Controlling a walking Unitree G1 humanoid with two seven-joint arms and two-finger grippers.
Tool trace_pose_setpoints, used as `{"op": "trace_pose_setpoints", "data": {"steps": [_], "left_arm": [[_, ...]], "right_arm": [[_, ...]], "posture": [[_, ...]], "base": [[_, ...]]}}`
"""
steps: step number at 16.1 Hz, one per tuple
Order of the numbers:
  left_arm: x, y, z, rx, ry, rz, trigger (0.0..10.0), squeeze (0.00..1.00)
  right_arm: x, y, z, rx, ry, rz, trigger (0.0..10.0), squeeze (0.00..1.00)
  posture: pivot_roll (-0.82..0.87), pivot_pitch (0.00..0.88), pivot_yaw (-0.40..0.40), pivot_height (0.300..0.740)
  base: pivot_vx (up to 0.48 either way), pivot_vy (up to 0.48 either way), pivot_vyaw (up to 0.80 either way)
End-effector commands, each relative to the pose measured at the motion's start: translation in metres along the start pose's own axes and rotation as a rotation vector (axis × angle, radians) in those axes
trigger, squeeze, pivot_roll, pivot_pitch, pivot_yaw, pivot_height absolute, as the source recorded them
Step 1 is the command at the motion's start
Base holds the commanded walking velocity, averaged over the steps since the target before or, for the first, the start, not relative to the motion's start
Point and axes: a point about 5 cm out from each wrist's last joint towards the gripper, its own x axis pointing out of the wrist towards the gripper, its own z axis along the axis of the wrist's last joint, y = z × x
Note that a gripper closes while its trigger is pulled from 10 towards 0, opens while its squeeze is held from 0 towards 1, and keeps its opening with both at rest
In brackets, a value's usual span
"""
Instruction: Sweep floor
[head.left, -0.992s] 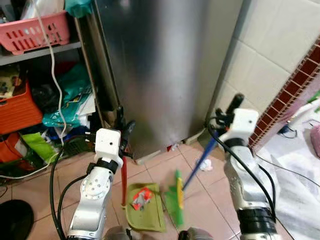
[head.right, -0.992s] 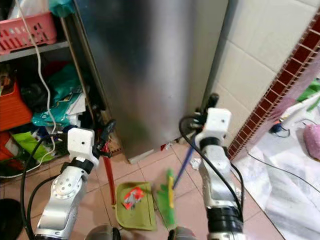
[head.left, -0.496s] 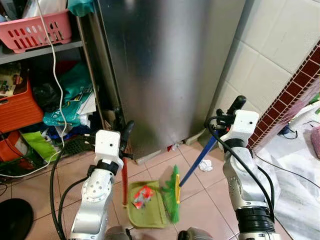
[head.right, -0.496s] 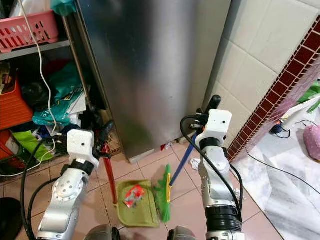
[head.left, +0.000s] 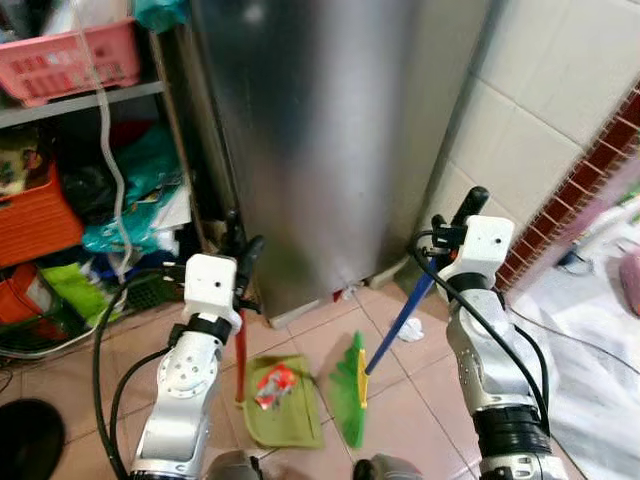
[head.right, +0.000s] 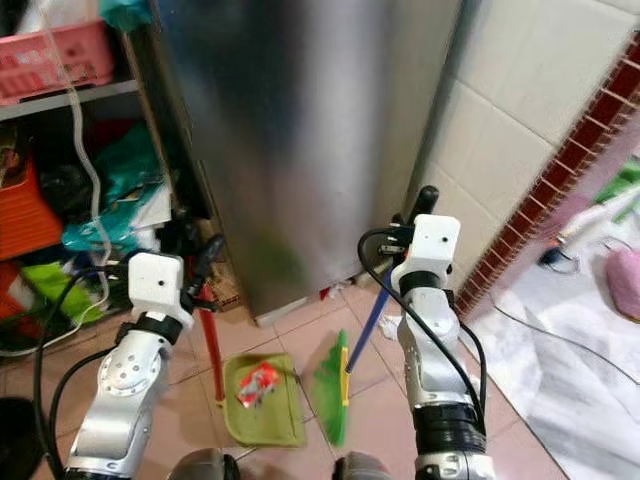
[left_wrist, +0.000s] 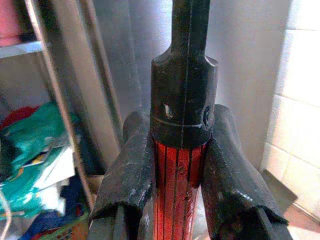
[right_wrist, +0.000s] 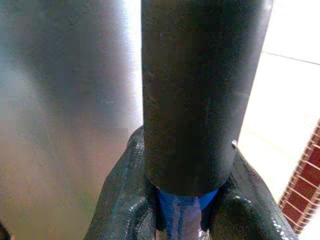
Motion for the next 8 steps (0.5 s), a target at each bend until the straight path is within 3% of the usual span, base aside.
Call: {"op": "trace_pose_setpoints", "data": {"steps": [1,8], "left_arm": [[0.0053,-0.0025,0.0128,-0.007,-0.061,-0.013,10.0,0.00],[0.0081,-0.0032,0.0122,-0.036,-0.050,-0.031,10.0,0.00]], "right_arm": [[0.0026,-0.0026,0.0046,-0.023,-0.025,-0.011,10.0,0.00],[0.0061,-0.0050,0.0041,-0.044,-0.037,-0.028,10.0,0.00]], "posture": [[-0.02,0.000,-0.010,0.740],[-0.02,0.000,0.003,0.740]], "base": [[0.000,0.000,-0.80],[0.000,0.000,-0.80]]}}
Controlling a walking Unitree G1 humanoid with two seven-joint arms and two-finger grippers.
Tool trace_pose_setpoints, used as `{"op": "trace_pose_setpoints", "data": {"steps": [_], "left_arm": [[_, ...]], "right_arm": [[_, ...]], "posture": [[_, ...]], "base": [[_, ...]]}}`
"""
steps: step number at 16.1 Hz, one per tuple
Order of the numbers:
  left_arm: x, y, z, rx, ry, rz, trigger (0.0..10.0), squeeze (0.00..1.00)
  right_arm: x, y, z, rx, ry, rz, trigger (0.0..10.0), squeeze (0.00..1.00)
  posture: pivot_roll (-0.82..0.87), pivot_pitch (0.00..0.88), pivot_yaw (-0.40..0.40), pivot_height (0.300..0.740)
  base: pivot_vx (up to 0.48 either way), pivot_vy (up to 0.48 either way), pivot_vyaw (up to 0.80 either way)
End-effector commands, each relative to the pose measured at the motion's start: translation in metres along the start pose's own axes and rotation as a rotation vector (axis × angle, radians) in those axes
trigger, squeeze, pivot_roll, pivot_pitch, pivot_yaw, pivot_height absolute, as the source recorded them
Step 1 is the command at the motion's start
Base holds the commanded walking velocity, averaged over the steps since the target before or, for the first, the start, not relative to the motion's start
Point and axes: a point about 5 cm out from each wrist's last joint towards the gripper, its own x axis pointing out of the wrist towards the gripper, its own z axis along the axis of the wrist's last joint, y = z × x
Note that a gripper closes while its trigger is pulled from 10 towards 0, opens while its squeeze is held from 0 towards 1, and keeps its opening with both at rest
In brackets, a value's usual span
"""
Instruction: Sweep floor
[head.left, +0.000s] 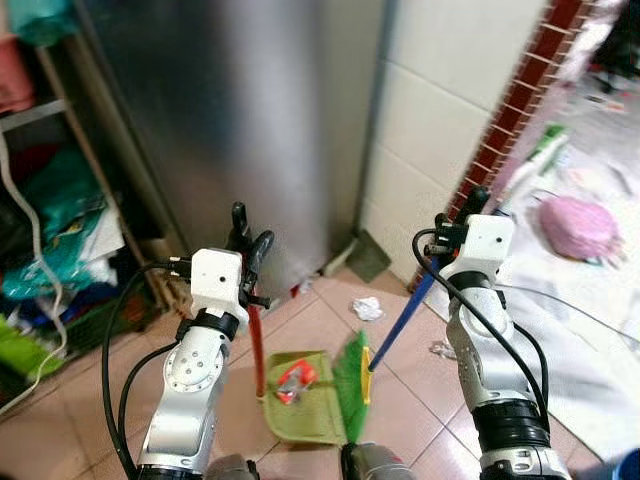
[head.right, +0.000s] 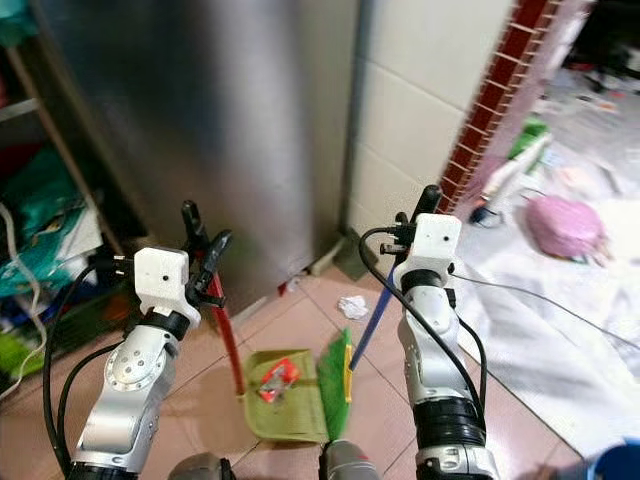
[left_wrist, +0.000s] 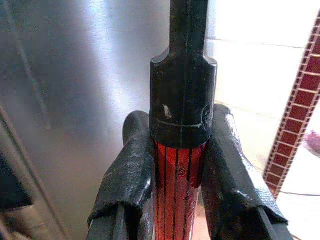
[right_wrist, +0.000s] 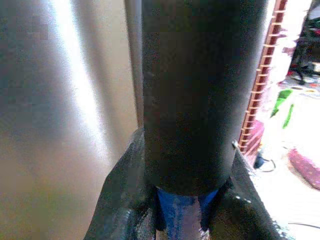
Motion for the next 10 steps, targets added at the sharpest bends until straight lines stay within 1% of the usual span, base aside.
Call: {"op": "trace_pose_setpoints", "data": {"steps": [1,3,4,5,10], "left_arm": [[0.0037,0.0003,0.0080,0.013,-0.033,-0.007,10.0,0.00],[0.0043,-0.0029,0.0092,0.015,-0.040,-0.045,10.0,0.00],[0.0041,-0.0038,0.0093,0.008,-0.040,-0.055,10.0,0.00],[0.0036,-0.0040,0.0092,-0.020,-0.037,-0.055,10.0,0.00],[0.0029,-0.0043,0.0080,-0.036,-0.025,-0.052,10.0,0.00]], "right_arm": [[0.0031,-0.0032,0.0060,-0.031,-0.031,-0.010,10.0,0.00],[0.0032,-0.0089,0.0050,-0.065,-0.030,-0.050,10.0,0.00],[0.0036,-0.0102,0.0045,-0.068,-0.027,-0.056,10.0,0.00],[0.0042,-0.0119,0.0035,-0.076,-0.024,-0.065,10.0,0.00],[0.0052,-0.0117,0.0019,-0.079,-0.017,-0.064,10.0,0.00]], "posture": [[-0.02,0.000,0.003,0.740],[-0.02,0.000,0.006,0.740],[-0.02,0.000,0.006,0.740],[-0.02,0.000,0.007,0.740],[-0.02,0.000,0.006,0.740]], "base": [[0.000,0.000,-0.80],[0.000,0.000,-0.80],[0.000,0.000,-0.80],[0.000,0.000,-0.80],[0.000,0.000,-0.80]]}}
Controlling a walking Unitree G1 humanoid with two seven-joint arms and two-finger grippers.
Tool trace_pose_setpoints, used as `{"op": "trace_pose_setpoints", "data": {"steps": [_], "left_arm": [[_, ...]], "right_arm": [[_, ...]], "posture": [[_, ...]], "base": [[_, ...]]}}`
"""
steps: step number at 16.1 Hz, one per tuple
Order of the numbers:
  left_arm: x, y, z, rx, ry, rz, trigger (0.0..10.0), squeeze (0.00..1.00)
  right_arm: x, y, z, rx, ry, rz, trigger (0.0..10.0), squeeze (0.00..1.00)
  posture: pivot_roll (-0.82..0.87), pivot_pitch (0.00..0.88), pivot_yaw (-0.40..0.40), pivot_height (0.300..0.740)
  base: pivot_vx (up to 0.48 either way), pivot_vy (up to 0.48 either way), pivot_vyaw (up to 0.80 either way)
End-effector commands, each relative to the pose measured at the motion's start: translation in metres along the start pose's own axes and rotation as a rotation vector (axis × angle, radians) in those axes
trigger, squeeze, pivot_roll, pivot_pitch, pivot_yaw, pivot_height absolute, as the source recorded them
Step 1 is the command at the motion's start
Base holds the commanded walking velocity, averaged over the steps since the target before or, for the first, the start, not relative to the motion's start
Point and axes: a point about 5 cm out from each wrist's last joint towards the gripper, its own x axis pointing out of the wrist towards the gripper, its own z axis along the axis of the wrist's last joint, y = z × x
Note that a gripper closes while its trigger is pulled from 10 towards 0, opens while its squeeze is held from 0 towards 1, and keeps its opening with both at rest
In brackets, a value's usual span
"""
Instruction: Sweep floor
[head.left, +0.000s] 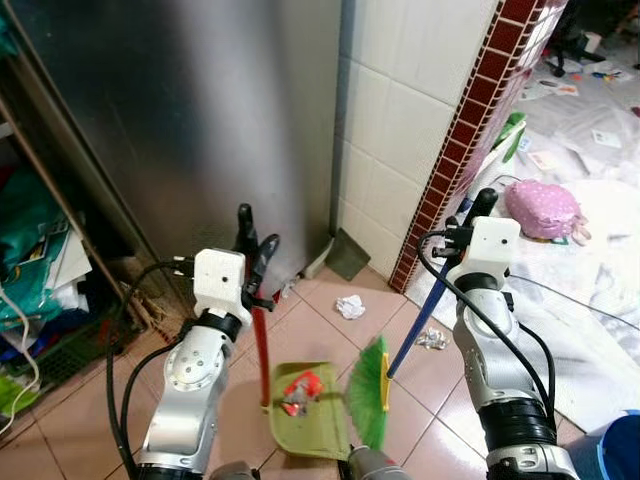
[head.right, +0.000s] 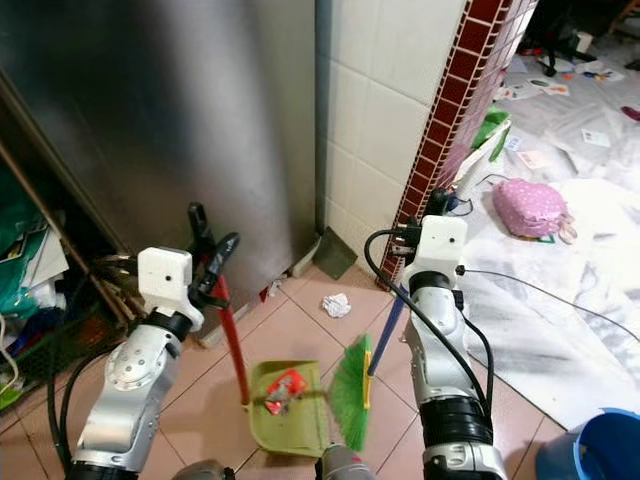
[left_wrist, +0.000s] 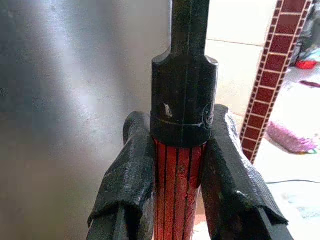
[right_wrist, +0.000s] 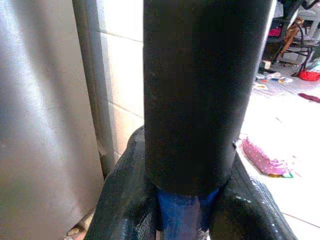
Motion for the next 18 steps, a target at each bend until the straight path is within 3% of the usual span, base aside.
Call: {"op": "trace_pose_setpoints", "data": {"steps": [1,8,18], "left_arm": [[0.0013,-0.0007,0.0091,0.003,-0.041,-0.008,10.0,0.00],[0.0013,-0.0023,0.0083,-0.003,-0.033,-0.025,10.0,0.00],[0.0014,-0.0022,0.0067,0.002,-0.022,-0.034,10.0,0.00]], "right_arm": [[0.0032,-0.0003,0.0051,-0.024,-0.028,-0.009,10.0,0.00],[0.0047,-0.0005,0.0044,-0.028,-0.026,-0.011,10.0,0.00],[0.0061,0.0000,0.0028,-0.032,-0.024,-0.013,10.0,0.00]], "posture": [[-0.02,0.000,0.006,0.740],[-0.02,0.000,0.005,0.740],[-0.02,0.000,0.008,0.740]], "base": [[0.000,0.000,-0.80],[0.000,0.318,-0.76],[0.000,0.357,-0.51]]}}
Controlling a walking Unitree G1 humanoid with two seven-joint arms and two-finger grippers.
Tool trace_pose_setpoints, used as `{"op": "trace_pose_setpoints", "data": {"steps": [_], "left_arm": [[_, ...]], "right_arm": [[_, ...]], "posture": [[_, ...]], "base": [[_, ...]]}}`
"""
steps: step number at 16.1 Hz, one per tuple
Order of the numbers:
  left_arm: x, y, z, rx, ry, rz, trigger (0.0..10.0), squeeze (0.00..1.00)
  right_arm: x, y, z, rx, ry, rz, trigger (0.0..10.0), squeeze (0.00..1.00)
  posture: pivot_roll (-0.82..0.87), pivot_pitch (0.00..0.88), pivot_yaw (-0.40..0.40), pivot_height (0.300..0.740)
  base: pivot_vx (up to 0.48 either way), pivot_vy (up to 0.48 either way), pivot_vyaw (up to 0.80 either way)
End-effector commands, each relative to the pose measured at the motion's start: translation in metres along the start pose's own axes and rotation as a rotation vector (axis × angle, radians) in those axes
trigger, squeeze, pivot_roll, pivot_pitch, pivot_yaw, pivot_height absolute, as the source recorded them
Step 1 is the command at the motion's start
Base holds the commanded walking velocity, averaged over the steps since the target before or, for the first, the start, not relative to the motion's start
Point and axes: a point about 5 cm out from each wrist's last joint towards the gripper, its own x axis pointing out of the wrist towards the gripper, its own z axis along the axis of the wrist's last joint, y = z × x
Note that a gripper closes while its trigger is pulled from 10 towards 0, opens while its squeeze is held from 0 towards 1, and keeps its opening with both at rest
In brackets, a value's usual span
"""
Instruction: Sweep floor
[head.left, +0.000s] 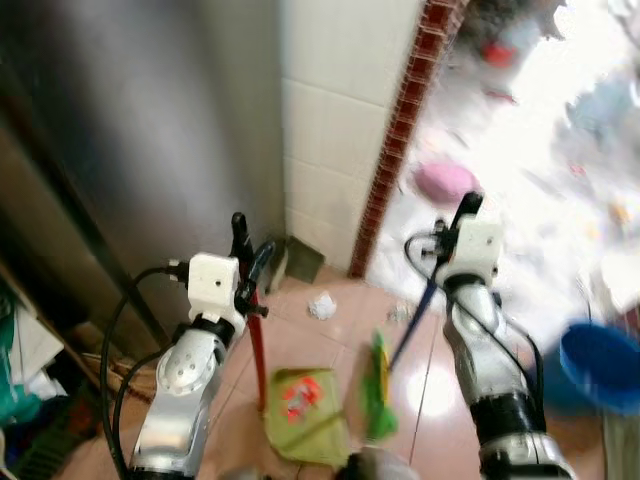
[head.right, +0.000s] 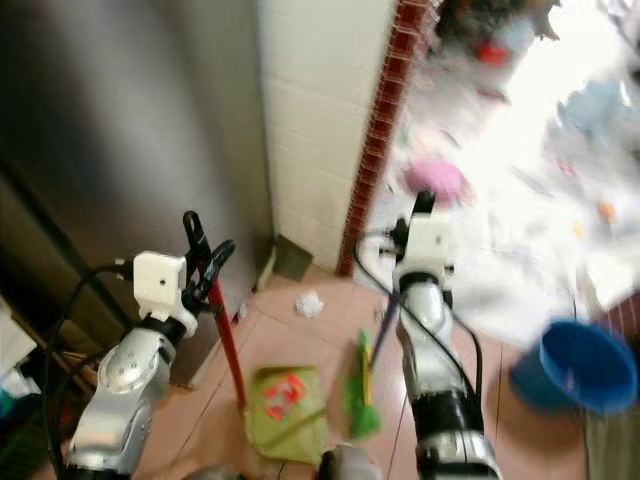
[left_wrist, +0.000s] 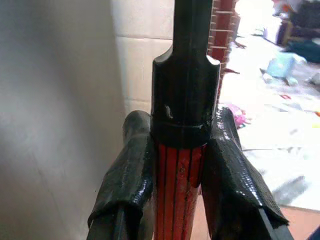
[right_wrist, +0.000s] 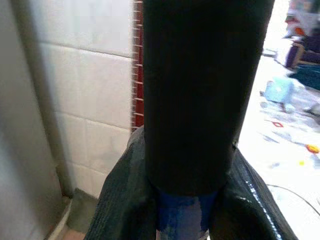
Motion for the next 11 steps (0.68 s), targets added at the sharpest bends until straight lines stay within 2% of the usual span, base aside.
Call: {"op": "trace_pose_setpoints", "data": {"steps": [1,6,9,11], "left_arm": [[0.0020,-0.0045,0.0108,-0.002,-0.054,-0.017,10.0,0.00],[0.0012,-0.0069,0.0119,0.003,-0.063,-0.036,10.0,0.00],[0.0006,-0.0094,0.0133,-0.021,-0.069,-0.063,10.0,0.00],[0.0001,-0.0101,0.0137,-0.030,-0.070,-0.072,10.0,0.00]], "right_arm": [[0.0000,-0.0058,0.0002,-0.008,-0.003,-0.023,10.0,0.00],[-0.0006,-0.0066,-0.0015,-0.013,0.002,-0.026,10.0,0.00],[-0.0008,-0.0069,-0.0028,-0.013,0.006,-0.026,10.0,0.00],[-0.0014,-0.0056,-0.0036,-0.022,0.008,-0.015,10.0,0.00]], "posture": [[-0.02,0.000,0.007,0.740],[-0.02,0.000,0.009,0.740],[-0.02,0.000,0.012,0.740],[-0.02,0.000,0.014,0.740]], "base": [[0.000,0.251,-0.50],[0.000,0.000,-0.49],[0.000,0.000,-0.47],[0.000,0.000,0.00]]}}
